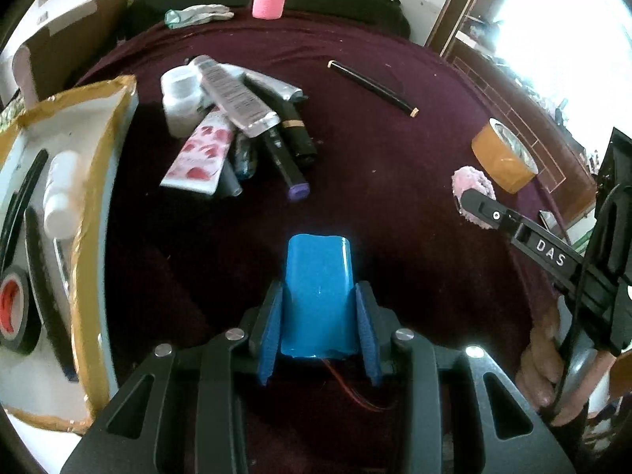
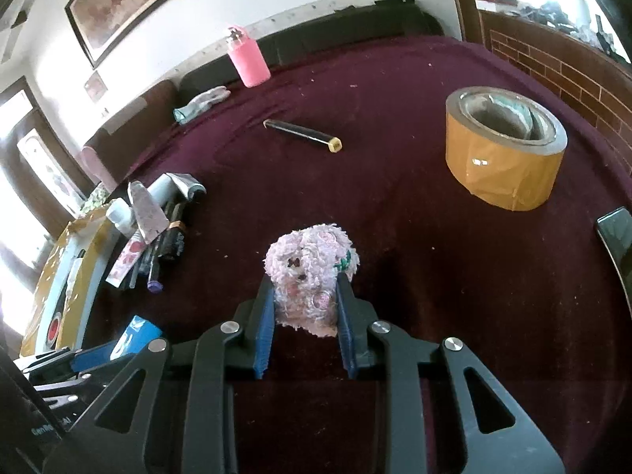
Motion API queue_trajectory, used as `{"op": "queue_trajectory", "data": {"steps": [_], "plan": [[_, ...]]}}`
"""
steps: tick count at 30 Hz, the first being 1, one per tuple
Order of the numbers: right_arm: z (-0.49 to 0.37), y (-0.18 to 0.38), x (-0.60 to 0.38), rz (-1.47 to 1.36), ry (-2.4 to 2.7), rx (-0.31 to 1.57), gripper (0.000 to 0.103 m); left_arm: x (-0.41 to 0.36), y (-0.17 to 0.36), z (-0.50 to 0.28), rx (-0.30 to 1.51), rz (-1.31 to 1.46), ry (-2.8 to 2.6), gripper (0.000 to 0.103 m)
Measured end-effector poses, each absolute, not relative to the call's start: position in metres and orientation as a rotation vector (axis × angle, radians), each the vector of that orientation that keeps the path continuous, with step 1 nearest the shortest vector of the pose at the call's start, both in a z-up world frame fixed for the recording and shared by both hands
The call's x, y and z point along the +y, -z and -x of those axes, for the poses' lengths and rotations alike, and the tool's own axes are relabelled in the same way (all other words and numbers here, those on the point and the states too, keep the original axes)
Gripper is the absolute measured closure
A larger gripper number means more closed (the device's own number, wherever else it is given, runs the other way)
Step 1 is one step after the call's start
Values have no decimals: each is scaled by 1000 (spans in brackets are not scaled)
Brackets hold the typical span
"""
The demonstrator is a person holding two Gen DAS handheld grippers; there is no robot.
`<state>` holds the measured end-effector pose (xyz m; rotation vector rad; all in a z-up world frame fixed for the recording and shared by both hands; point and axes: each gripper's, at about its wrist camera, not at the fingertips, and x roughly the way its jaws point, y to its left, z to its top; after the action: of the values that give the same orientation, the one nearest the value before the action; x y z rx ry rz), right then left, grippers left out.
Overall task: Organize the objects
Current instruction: 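Carry the blue battery pack over the tray with the left tool while the right tool carries the toy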
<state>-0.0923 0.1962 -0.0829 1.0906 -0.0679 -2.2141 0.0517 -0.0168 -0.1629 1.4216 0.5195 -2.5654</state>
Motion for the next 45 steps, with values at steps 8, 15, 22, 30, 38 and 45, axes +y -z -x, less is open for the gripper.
{"op": "queue_trajectory", "data": {"steps": [8, 15, 22, 30, 38, 45], "plan": [[87, 80, 194, -1109, 2169, -154, 78, -35, 149, -85, 627, -1323, 2591, 72], [40, 49, 143, -1007, 1990, -86, 78, -65, 127, -111, 686, -1194, 2579, 72], [10, 37, 87, -984, 1828, -37, 78, -105, 110, -139, 707, -1085, 2526, 72], [-1, 33, 36, -977, 1727, 26, 77, -165, 100, -160, 709, -995, 2430, 72], [-1, 35, -16, -987, 1671, 93, 77, -222, 103, -159, 665, -980, 2343, 72], [12, 36, -63, -1019, 1619, 115, 77, -256, 111, -143, 710, -1037, 2313, 72]]}}
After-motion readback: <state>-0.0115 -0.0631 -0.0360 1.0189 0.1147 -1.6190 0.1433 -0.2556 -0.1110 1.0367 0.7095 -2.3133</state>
